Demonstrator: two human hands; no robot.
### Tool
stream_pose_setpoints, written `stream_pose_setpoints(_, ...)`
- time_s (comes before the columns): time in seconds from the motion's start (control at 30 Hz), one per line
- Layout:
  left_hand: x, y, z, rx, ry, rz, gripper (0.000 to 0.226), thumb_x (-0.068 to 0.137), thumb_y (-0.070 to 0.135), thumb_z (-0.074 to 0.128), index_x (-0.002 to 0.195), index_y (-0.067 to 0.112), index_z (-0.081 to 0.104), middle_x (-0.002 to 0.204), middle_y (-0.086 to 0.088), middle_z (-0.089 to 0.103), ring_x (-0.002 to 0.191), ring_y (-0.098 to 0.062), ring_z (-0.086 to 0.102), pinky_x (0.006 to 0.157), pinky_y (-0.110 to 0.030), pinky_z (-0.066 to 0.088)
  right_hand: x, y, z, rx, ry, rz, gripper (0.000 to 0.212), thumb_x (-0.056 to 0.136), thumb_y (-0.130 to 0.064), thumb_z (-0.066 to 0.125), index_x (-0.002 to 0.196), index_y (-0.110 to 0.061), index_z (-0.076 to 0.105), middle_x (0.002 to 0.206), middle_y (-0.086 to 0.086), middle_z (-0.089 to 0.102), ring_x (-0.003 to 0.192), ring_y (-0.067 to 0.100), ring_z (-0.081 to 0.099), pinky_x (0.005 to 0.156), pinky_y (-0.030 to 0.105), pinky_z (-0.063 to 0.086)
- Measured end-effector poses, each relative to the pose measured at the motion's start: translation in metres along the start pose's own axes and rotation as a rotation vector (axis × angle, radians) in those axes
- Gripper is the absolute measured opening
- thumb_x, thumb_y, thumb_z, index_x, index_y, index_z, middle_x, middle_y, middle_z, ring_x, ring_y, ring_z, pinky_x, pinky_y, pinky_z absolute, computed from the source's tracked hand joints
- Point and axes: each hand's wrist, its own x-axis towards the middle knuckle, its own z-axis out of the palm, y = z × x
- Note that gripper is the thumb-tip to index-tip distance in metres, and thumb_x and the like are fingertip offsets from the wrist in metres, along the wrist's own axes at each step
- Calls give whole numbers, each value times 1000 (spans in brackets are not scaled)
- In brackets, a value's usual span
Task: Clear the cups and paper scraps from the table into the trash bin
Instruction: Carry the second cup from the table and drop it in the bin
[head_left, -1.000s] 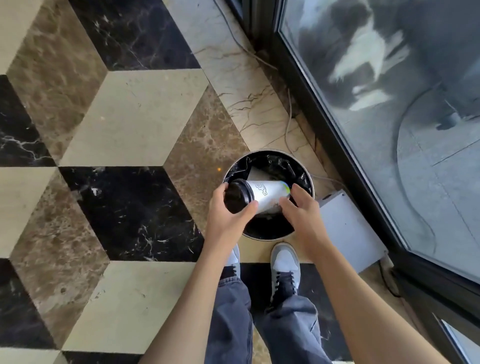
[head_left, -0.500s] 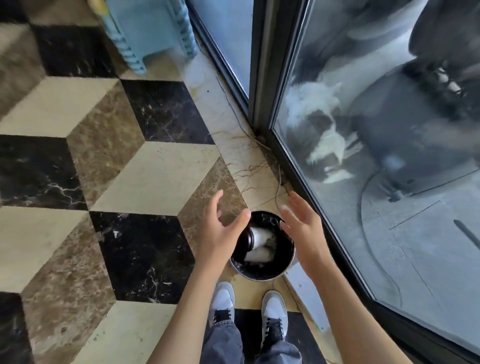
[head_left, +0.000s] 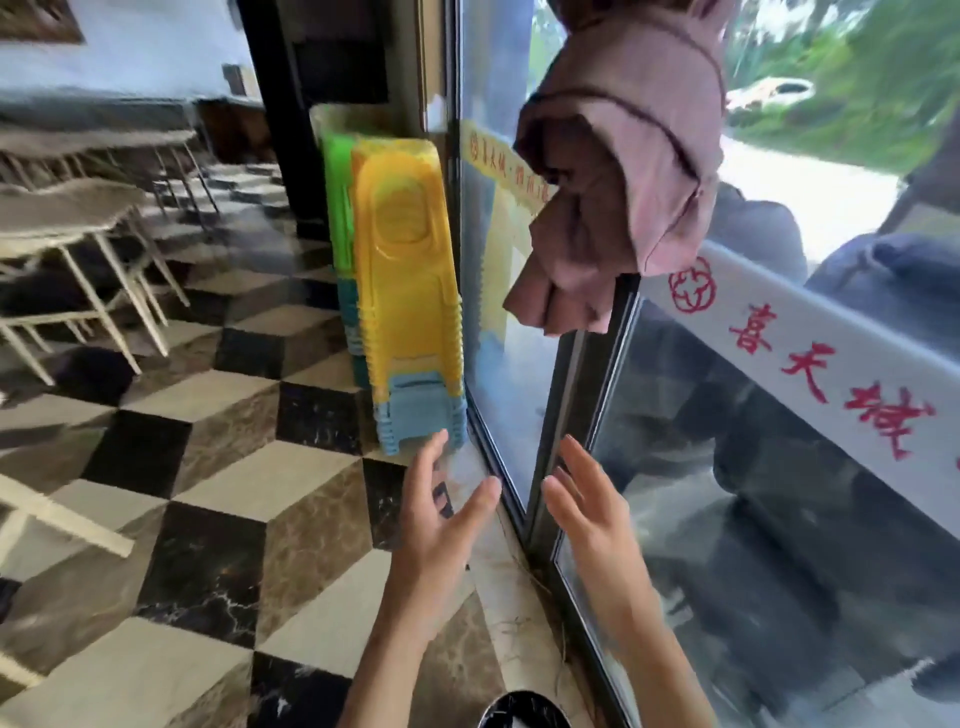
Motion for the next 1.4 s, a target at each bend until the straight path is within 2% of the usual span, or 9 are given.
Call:
stream_pose_setpoints(0.1,-5,49,-21,6,82,89,65,66,62,68,124,65,39,149,12,44,136,-11,44,114,-38,36,-8,-49,15,9,-51,-72,67,86,-35,65,149,-29,42,153,-9,47,142,10,43,108,23,40)
stream_pose_setpoints(0.27,-30,87,-59,33,187,126,73,64,67,66,131,57,38,146,12,40,132,-6,38,113,-35,34,-18,-92,34,20,-168,-147,68,87,-36,64,150,-26,40,154,-10,44,145,12,39,117,32,36)
stream_pose_setpoints(0.5,-134,110,-132,66,563,96,74,69,62,67,136,52,38,159,7,35,142,-14,37,111,-34,33,-67,-126,99,36,-529,-198,77,81,-52,66,151,-34,38,160,-9,37,148,12,34,120,42,35)
stream_pose_setpoints(0.63,-222,122,-182,36,810,115,72,71,62,72,133,50,37,158,7,35,143,-14,35,110,-31,33,-122,-133,157,58,-755,-215,76,82,-53,66,150,-38,38,159,-14,38,146,9,38,117,37,37)
stream_pose_setpoints(0.93,-499,154,-284,100,1443,116,62,75,58,72,132,52,47,144,21,45,135,-4,45,108,-32,41,-368,-156,312,173,-1350,-237,65,91,-41,63,151,-32,38,155,-15,41,144,10,40,113,30,37)
stream_pose_setpoints(1.07,-637,161,-320,132,1687,139,50,80,42,77,118,59,50,128,29,53,111,18,55,88,-16,49,-511,-158,358,182,-1590,-212,74,83,-48,61,151,-28,39,154,-13,41,142,10,42,113,31,36)
stream_pose_setpoints(1.2,-779,166,-346,183,1934,105,49,81,35,75,121,51,51,129,24,55,123,-11,57,106,-37,45,-652,-151,393,211,-1763,-180,71,86,-47,60,151,-30,37,155,-14,41,144,9,40,113,28,34)
stream_pose_setpoints(1.27,-841,169,-351,192,2007,93,48,81,38,74,121,51,50,123,31,56,121,-5,58,102,-35,47,-716,-148,404,202,-1847,-157,71,88,-47,60,153,-30,36,158,-13,39,144,8,38,111,26,33)
stream_pose_setpoints(1.4,-940,177,-359,258,2154,-3,71,72,54,68,137,36,46,140,14,49,128,-15,49,94,-25,43,-829,-147,422,193,-1985,-127,66,90,-41,60,151,-30,38,158,-12,39,143,7,39,108,24,34)
